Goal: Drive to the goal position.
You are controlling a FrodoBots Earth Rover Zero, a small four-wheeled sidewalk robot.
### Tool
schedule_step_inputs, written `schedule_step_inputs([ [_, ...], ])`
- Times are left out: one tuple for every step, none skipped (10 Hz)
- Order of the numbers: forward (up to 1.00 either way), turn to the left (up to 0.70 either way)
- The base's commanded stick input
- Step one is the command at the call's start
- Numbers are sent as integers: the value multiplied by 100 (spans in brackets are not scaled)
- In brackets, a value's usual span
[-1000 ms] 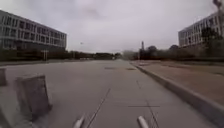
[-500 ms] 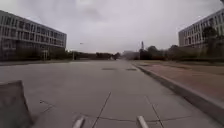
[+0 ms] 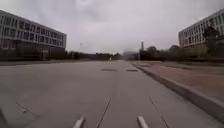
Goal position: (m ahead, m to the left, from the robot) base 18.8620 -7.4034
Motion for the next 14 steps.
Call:
schedule_step_inputs([
  [70,-14],
  [70,-14],
  [70,-2],
  [70,0],
  [70,0],
  [70,0],
  [70,0],
  [70,0],
  [70,0],
  [70,0],
  [70,0],
  [70,0],
  [70,0],
  [70,0],
])
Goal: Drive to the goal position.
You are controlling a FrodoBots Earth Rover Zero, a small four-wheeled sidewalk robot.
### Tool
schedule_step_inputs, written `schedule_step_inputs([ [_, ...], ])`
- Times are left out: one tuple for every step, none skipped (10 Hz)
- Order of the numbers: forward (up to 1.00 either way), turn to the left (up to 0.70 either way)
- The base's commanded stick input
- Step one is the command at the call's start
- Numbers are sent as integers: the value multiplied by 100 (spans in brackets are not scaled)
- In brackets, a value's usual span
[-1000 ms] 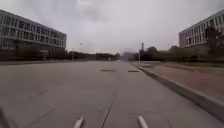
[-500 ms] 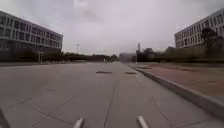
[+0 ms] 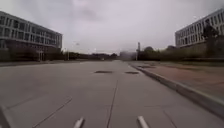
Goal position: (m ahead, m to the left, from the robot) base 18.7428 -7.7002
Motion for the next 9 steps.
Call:
schedule_step_inputs([
  [70,0],
  [70,0],
  [70,0],
  [70,0],
  [70,0],
  [70,0],
  [70,0],
  [70,0],
  [70,0],
])
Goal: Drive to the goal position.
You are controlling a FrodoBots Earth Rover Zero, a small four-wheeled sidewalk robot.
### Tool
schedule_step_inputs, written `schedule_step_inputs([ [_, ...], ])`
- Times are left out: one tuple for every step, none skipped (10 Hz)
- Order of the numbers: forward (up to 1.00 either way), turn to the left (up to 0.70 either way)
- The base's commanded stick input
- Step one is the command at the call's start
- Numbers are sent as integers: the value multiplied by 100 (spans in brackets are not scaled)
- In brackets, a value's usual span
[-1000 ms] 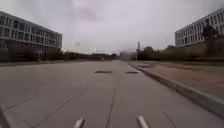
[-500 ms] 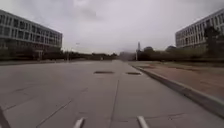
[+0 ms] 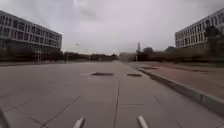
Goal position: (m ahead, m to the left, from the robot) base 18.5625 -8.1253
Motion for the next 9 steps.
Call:
schedule_step_inputs([
  [70,0],
  [70,0],
  [70,0],
  [70,0],
  [70,0],
  [70,0],
  [70,0],
  [70,0],
  [70,0],
])
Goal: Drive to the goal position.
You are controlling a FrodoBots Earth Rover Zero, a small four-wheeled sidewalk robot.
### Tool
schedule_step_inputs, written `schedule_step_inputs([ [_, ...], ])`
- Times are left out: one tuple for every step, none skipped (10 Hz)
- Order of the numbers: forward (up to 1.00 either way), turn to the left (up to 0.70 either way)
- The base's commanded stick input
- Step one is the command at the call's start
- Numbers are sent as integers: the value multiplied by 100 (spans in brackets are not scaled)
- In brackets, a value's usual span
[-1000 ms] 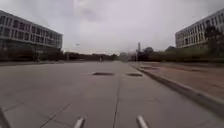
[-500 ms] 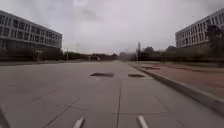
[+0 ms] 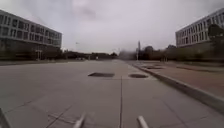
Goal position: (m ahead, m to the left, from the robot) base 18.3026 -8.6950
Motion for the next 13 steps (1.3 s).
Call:
schedule_step_inputs([
  [70,0],
  [70,0],
  [70,0],
  [70,0],
  [70,-1],
  [70,-13],
  [70,-14],
  [70,-5],
  [70,0],
  [70,0],
  [70,0],
  [70,0],
  [70,0],
])
